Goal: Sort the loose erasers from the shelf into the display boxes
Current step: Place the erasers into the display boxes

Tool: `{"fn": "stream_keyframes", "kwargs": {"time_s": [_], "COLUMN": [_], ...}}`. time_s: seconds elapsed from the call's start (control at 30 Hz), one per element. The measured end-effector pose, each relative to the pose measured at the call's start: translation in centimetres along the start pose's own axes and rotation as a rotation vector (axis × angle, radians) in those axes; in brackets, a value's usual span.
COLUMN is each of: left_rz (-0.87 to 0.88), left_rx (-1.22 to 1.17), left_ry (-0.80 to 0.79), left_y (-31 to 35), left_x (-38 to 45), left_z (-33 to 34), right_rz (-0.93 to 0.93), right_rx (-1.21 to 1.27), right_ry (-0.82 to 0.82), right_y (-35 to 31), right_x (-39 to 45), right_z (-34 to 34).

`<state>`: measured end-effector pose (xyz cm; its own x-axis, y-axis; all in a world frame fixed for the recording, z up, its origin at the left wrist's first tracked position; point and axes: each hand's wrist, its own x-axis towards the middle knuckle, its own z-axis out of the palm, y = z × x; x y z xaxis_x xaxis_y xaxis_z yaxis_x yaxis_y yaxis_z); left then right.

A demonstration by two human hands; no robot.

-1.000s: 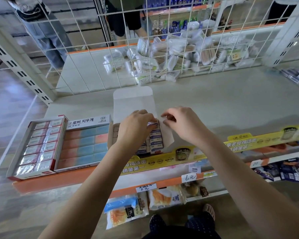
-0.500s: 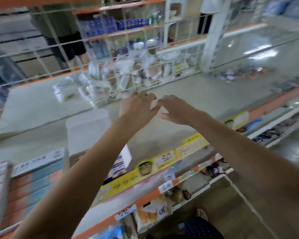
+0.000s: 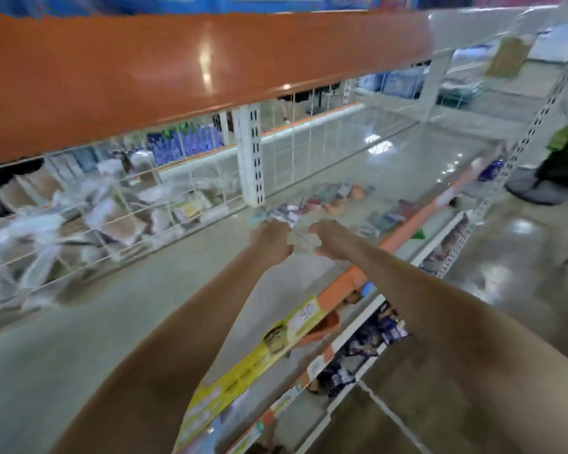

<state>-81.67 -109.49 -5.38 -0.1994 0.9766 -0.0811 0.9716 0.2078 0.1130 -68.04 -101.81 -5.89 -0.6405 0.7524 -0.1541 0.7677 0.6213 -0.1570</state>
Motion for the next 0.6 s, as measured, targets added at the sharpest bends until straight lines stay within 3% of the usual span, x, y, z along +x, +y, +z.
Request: {"fn": "stream_keyframes", "kwargs": {"time_s": [0.3,0.4,0.6], "left_rz": [-0.162,-0.181,-0.198], "left_rx": [-0.018,-0.119,-0.117], "left_ry": [0.15,0.216,0.191], "left_y": [0.8,0.9,0.3], "left_x": [7.1,7.8,7.6], "left_z": [1.7,2.1,2.4], "right_rz": [-0.201,-0.226,-0.289], "right_rx": [0.052,0.041,0.068], "right_ry": [0.152,0.214,0.214], "right_y": [3.2,3.3,4.6], "right_x": [8.1,9.1,10.0], "right_z": [0.1,0.3,0.3]}}
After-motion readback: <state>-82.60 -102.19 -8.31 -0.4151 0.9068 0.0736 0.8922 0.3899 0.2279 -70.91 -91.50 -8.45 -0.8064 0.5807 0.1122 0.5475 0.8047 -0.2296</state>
